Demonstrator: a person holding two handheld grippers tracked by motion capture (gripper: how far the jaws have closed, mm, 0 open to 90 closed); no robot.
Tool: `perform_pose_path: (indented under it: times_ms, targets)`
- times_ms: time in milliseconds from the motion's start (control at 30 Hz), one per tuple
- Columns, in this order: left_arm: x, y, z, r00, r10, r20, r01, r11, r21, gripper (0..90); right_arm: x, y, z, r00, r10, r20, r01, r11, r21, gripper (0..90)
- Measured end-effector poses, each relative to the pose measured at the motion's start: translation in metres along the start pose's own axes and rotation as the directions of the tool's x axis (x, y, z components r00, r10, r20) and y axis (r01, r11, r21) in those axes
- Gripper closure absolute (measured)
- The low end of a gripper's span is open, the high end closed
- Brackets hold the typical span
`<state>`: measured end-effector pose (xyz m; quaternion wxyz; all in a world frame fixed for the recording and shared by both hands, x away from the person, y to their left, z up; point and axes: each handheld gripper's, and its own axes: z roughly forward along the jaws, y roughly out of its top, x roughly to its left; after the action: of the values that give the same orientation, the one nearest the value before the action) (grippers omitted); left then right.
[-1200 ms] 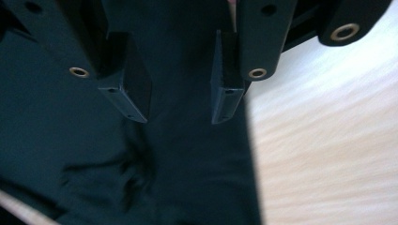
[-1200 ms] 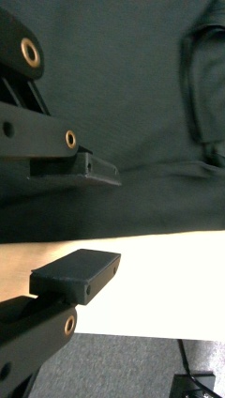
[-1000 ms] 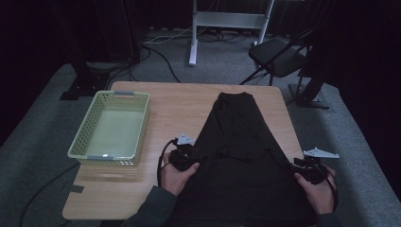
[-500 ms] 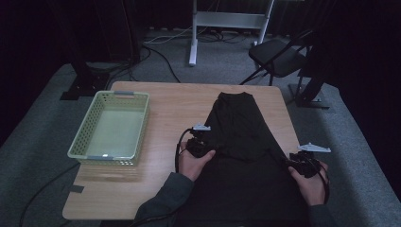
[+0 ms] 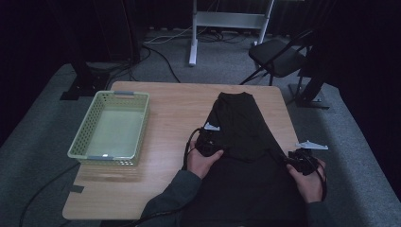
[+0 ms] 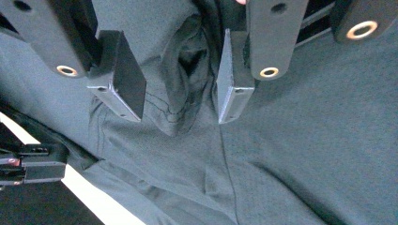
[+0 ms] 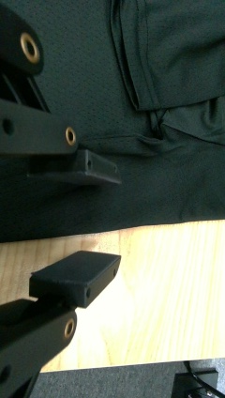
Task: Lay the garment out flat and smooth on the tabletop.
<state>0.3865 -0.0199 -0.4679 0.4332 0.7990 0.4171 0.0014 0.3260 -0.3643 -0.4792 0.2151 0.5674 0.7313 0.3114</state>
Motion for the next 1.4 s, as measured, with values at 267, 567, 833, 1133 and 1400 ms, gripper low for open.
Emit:
perform_pose_path:
  times_ms: [267, 567, 833, 1133, 1400]
  targets:
    - [-0.004, -0.011, -0.013, 0.9987, 0.042, -0.031, -0.042, 0.9991, 0.01, 51.6, -0.002, 0.0, 0.001, 1.0, -0.001, -0.003, 0.001, 1.0, -0.003, 55.9]
    - [0.001, -0.027, -0.015, 0.9976, 0.038, -0.057, -0.037, 0.9991, 0.02, 50.9, -0.002, 0.0, 0.001, 1.0, -0.001, -0.003, 0.001, 1.0, -0.008, 55.8]
    - [0.002, -0.027, -0.016, 0.9925, 0.049, -0.112, -0.046, 0.9986, 0.026, 81.6, -0.003, -0.001, 0.001, 1.0, -0.001, -0.005, 0.001, 1.0, -0.015, 55.7]
    - [0.015, -0.015, -0.043, 0.9875, 0.041, -0.152, -0.047, 0.9982, -0.038, 84.2, -0.003, -0.002, 0.001, 1.0, -0.003, -0.004, 0.003, 1.0, -0.023, 56.0]
    - [0.048, -0.01, -0.073, 0.976, -0.025, -0.216, 0.005, 0.9956, -0.093, 84.1, -0.003, -0.002, 0.001, 1.0, 0.0, -0.002, 0.0, 1.0, -0.023, 56.1]
